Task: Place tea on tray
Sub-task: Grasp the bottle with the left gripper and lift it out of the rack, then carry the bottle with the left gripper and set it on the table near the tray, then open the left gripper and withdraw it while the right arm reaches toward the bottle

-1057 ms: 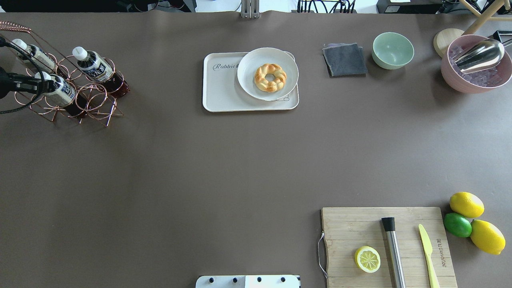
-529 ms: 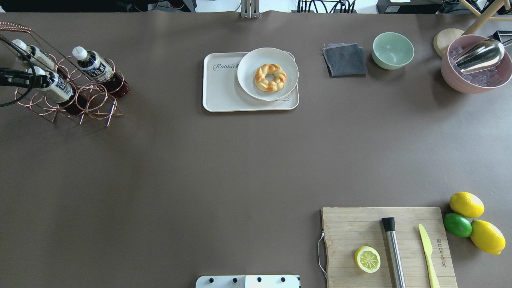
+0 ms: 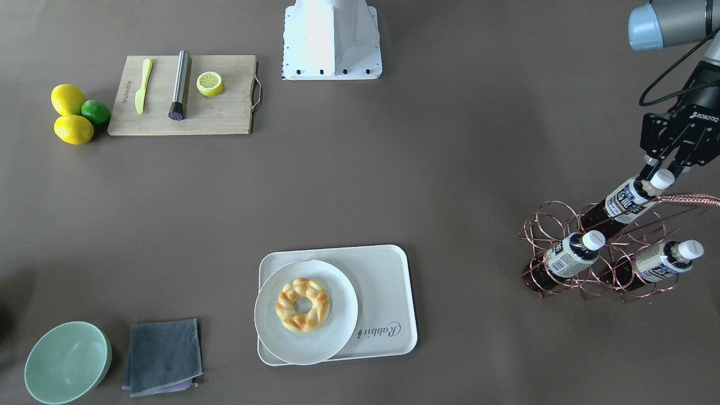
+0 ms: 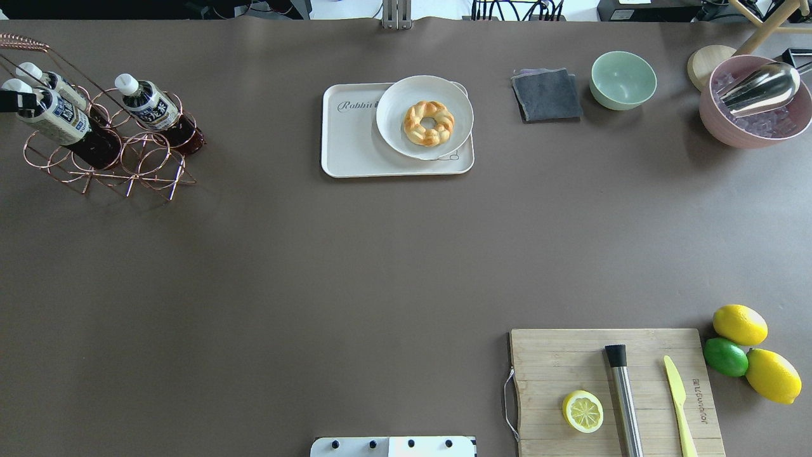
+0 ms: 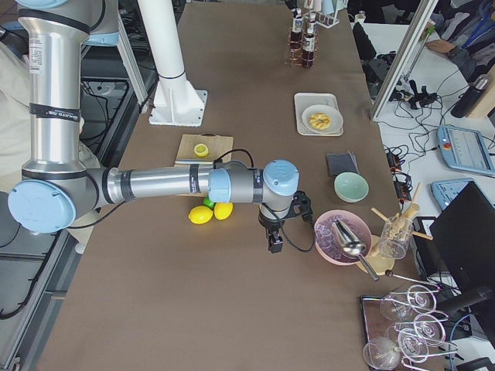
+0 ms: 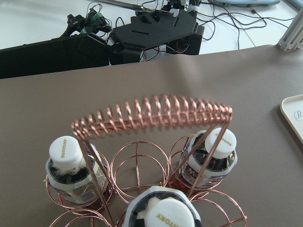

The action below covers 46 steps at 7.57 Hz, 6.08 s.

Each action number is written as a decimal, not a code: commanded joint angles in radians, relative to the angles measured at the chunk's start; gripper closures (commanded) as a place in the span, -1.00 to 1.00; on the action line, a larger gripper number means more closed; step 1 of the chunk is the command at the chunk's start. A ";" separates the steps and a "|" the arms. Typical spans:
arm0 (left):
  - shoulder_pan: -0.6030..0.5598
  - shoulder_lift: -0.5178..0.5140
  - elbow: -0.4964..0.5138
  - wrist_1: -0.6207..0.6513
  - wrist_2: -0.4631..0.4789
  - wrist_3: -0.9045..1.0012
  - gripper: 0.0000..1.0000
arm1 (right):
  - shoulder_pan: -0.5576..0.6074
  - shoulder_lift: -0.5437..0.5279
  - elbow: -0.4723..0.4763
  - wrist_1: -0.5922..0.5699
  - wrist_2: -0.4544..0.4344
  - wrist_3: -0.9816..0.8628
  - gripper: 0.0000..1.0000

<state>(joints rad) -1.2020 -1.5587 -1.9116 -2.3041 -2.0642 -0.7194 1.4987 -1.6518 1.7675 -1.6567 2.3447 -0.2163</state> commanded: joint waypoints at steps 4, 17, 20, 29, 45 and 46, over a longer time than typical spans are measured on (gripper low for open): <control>-0.167 0.078 -0.179 -0.001 -0.215 0.000 1.00 | 0.000 0.000 -0.002 0.000 0.004 -0.003 -1.00; 0.678 -0.674 -0.226 0.862 0.481 -0.410 1.00 | 0.000 -0.008 -0.003 0.000 0.010 -0.009 -1.00; 0.717 -0.747 -0.130 0.865 0.489 -0.436 1.00 | 0.000 -0.014 -0.003 -0.001 0.011 -0.009 -1.00; 0.818 -0.791 -0.017 0.856 0.556 -0.468 1.00 | 0.000 -0.014 -0.011 -0.002 0.028 -0.008 -1.00; 0.494 -0.555 -0.292 0.966 0.202 -0.237 -0.92 | -0.294 0.215 0.337 -0.008 0.050 0.828 -1.00; 0.385 -0.484 -0.297 0.963 0.086 -0.163 -0.92 | -0.404 0.263 0.380 -0.008 -0.006 0.957 -1.00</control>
<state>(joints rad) -0.6445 -2.1823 -2.1613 -1.3438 -1.7734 -1.0301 1.2731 -1.4766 2.0594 -1.6633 2.4004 0.4738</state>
